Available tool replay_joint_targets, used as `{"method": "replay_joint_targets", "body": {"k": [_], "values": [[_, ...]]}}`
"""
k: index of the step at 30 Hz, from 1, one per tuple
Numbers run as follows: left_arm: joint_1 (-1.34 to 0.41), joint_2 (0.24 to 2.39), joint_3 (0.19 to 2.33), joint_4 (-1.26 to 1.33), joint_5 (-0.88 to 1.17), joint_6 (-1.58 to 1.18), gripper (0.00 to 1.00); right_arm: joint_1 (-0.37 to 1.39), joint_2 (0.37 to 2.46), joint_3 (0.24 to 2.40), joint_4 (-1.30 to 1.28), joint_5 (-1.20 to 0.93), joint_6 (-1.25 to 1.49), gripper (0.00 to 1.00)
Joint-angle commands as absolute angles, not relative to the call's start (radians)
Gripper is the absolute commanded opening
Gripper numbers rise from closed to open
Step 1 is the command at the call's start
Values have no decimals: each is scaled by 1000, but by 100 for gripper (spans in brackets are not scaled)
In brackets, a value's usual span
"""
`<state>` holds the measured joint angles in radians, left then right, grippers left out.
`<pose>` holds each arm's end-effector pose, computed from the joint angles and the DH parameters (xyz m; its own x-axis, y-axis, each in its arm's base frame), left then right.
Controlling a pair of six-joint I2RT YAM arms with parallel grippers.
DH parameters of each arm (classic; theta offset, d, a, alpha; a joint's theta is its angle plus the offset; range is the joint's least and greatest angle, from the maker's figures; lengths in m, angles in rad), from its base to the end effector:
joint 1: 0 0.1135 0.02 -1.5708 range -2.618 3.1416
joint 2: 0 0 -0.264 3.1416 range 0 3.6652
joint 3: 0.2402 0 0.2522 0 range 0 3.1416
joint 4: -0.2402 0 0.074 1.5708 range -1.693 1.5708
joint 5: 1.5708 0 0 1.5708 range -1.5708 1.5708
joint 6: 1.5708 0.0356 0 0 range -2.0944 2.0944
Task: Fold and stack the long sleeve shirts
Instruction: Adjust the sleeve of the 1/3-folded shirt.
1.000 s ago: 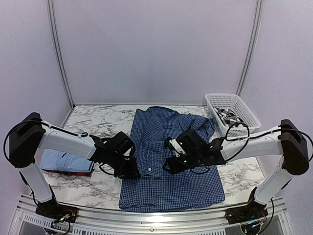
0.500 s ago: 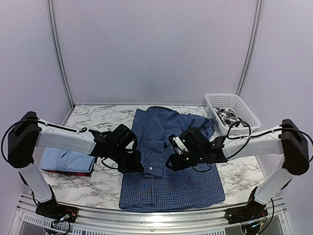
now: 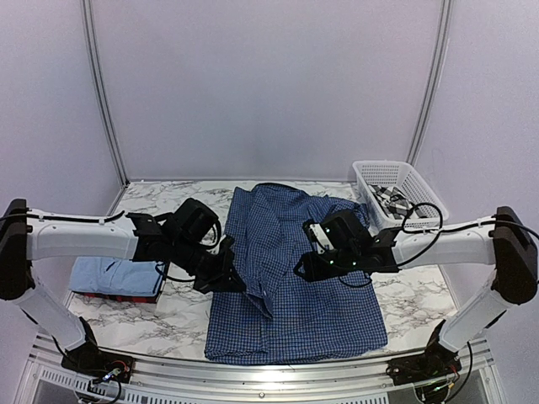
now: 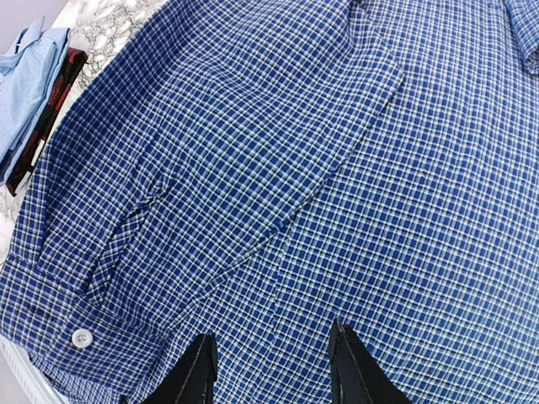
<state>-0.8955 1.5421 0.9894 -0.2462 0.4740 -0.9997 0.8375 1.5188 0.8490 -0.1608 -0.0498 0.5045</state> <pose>0.1912 -0.2647 0.2241 -0.9938 0.0435 -0.1019 0.1061 0.6369 -0.7636 0.2058 0.2311 0.1912 -0.8022 -0.1691 -0.5726 -0.4304 0.8285 0.3582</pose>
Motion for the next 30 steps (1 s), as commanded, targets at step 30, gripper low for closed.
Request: {"method": "replay_joint_targets", "body": {"k": [30], "values": [[-819, 1546, 842, -476, 565, -799, 0, 830, 1500, 868, -185, -30, 514, 41]]}}
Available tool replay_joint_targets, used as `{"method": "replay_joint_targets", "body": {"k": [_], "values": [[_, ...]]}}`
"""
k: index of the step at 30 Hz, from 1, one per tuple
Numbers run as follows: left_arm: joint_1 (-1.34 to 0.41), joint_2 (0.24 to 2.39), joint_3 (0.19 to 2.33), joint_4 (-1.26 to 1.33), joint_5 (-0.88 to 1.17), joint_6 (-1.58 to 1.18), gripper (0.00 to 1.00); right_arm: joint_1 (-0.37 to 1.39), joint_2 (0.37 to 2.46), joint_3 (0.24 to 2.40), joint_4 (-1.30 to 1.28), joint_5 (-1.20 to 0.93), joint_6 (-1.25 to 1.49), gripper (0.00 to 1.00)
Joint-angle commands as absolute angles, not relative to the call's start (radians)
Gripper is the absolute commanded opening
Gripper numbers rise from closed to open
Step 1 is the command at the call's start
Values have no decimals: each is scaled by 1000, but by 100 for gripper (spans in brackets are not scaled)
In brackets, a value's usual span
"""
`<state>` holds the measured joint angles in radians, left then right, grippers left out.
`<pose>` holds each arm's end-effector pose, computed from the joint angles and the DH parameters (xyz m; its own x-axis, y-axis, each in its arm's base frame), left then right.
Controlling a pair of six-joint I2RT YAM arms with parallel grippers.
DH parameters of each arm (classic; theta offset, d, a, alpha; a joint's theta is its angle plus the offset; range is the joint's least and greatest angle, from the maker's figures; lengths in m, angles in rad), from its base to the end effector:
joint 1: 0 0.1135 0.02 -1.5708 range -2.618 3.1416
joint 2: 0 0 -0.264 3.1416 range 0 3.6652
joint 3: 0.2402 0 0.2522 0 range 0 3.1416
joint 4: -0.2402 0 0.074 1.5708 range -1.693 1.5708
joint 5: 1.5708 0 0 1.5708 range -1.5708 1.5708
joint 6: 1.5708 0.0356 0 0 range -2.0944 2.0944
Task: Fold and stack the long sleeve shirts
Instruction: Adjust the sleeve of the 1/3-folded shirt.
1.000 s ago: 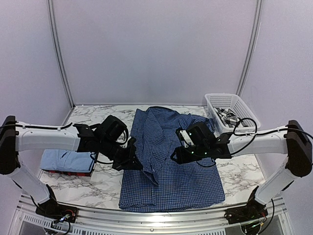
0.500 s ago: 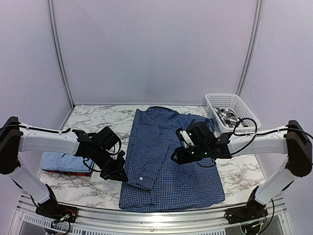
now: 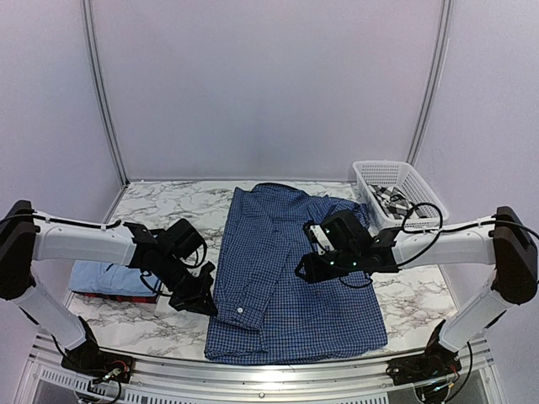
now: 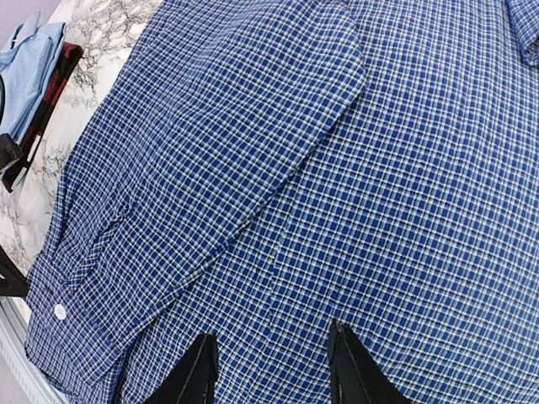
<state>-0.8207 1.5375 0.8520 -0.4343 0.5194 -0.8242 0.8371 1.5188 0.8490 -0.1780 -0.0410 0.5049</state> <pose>0.1810 -0.2202 0.1743 -0.9911 0.1290 0.0319 0.0812 0.7777 -0.6233 0.2052 0.2298 0.1899 -0.8072 -0.1735 -0.5642 -0.4225 0.8373 0.3469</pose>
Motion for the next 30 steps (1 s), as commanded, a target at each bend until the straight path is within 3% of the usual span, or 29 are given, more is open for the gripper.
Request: {"method": "replay_joint_targets", "body": {"k": [1, 19, 24, 30], "values": [[-821, 1548, 845, -476, 563, -799, 0, 831, 1501, 868, -185, -30, 515, 41], [-868, 1584, 871, -468, 532, -800, 1, 831, 1479, 864, -209, -5, 514, 41], [-864, 1554, 920, -472, 437, -784, 24, 831, 1482, 869, -213, 24, 509, 41], [-761, 1519, 1012, -480, 300, -716, 39, 821, 1495, 886, -204, 40, 501, 41]]}}
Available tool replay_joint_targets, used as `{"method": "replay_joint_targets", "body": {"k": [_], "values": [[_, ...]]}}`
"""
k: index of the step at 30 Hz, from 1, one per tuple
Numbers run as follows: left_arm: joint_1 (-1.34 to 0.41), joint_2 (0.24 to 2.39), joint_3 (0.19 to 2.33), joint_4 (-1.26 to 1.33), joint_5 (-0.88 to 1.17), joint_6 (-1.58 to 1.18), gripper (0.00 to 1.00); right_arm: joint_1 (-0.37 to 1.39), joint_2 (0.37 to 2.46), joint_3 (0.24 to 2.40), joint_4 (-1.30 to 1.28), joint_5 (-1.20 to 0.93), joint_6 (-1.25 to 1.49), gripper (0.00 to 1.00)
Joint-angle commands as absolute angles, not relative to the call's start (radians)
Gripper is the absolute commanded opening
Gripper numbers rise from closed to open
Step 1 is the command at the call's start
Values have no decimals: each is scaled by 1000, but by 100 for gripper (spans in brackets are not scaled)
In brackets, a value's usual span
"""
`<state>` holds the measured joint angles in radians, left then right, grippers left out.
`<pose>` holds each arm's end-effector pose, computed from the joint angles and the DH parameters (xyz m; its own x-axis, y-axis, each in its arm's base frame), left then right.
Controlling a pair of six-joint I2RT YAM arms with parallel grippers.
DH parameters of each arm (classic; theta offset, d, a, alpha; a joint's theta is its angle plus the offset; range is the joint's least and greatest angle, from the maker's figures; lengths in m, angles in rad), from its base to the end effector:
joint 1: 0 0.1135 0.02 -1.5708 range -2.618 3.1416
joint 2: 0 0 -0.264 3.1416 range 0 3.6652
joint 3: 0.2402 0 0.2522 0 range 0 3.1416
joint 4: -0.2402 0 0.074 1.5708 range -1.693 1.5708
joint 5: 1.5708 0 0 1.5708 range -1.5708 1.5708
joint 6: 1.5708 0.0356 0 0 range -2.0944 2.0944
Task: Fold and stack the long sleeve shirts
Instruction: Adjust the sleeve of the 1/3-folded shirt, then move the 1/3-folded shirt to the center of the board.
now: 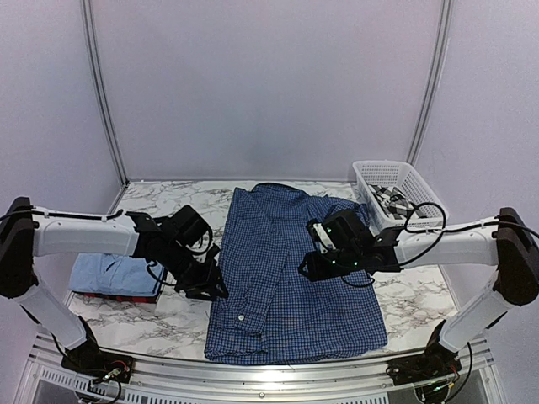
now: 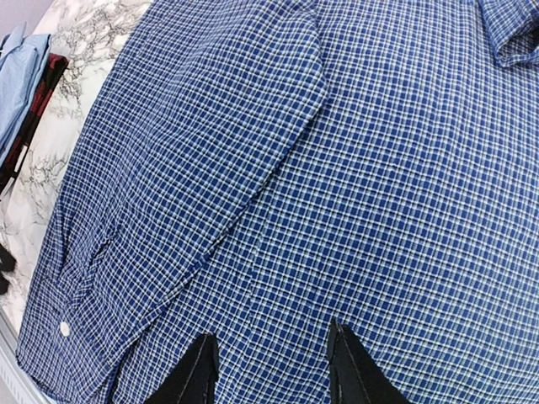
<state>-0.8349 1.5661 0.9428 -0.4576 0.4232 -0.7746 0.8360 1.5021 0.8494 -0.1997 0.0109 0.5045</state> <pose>0.1924 -0.2342 0.1893 -0.9867 0.1396 -0.0828 0.1615 0.7925 -0.5881 0.2048 0.2261 0.1933 -0.7982 -0.1624 -0.5801 -0.4013 0.8616 0.3110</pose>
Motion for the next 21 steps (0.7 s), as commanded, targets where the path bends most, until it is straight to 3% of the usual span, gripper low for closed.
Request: {"method": "replay_joint_targets", "body": {"k": [1, 10, 21], "values": [[-734, 1523, 1025, -480, 282, -708, 40, 819, 1501, 894, -199, 38, 498, 41], [-531, 1744, 1255, -411, 254, -577, 38, 813, 1574, 995, -191, 51, 472, 40], [-472, 2091, 1547, -335, 309, -538, 37, 802, 1571, 1001, -208, 53, 461, 40]]}}
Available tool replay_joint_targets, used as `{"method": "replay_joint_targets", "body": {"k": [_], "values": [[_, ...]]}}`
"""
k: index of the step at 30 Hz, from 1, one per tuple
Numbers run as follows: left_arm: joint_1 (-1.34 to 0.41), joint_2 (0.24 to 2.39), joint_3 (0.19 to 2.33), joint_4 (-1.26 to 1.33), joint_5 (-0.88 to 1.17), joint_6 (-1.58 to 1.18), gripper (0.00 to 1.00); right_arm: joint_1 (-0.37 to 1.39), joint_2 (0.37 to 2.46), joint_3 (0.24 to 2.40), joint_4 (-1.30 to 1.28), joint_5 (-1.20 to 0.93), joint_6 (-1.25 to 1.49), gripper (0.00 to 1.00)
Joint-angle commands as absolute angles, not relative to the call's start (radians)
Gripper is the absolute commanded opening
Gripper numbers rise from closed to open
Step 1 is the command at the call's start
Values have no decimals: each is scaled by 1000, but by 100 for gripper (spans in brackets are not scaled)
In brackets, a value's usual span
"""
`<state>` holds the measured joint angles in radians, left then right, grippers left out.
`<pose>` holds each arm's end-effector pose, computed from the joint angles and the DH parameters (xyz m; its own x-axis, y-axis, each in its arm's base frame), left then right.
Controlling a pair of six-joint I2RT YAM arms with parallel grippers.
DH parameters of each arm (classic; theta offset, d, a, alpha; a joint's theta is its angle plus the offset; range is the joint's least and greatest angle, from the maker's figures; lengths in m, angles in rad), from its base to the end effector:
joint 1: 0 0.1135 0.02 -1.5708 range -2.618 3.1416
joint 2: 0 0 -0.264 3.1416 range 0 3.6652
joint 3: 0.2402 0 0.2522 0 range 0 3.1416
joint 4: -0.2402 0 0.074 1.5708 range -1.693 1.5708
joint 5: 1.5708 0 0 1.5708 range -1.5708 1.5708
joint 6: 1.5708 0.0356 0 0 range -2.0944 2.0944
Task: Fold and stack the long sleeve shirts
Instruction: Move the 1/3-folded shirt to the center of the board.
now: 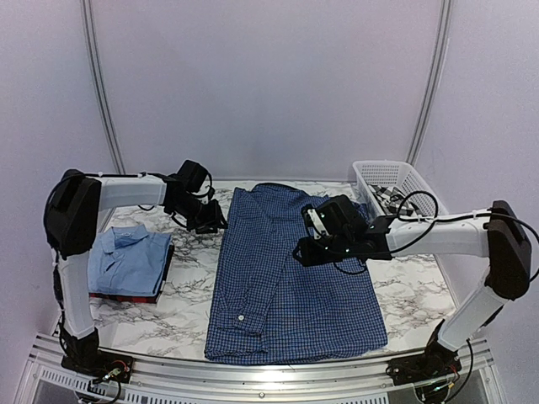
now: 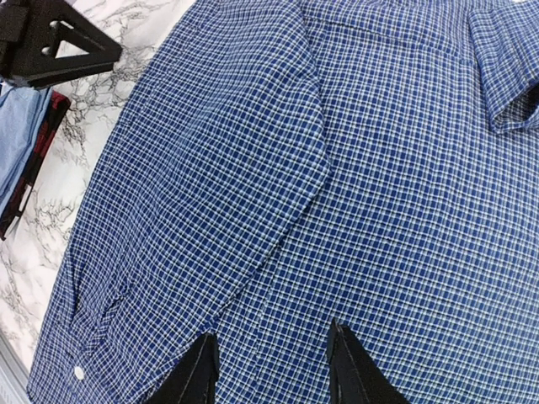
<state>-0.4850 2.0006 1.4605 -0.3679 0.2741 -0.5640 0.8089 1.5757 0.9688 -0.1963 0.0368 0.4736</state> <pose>0.3826 -0.2125 0.1936 -0.9080 -0.1032 -0.4060 0.1310 0.8506 -0.5093 0.2307 0.2399 0.2082 -0.7638 -0.1403 -0.6301 -0.4012 0.8678 0.2932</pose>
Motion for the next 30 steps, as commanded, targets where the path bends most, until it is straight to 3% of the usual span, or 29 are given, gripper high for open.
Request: {"method": "replay_joint_targets", "body": {"k": [1, 5, 14, 25, 30], "values": [[-471, 2115, 1570, -334, 317, -538, 36, 802, 1565, 998, -214, 56, 460, 40], [-471, 2178, 1615, -335, 310, -545, 30, 801, 1537, 988, -232, 72, 454, 40], [-471, 2217, 1621, -334, 287, -564, 0, 800, 1534, 979, -233, 67, 460, 40], [-395, 2221, 1627, -374, 282, -522, 0, 800, 1527, 969, -239, 84, 465, 40], [-340, 2265, 1737, -482, 296, -435, 0, 795, 1529, 971, -247, 113, 459, 40]]}}
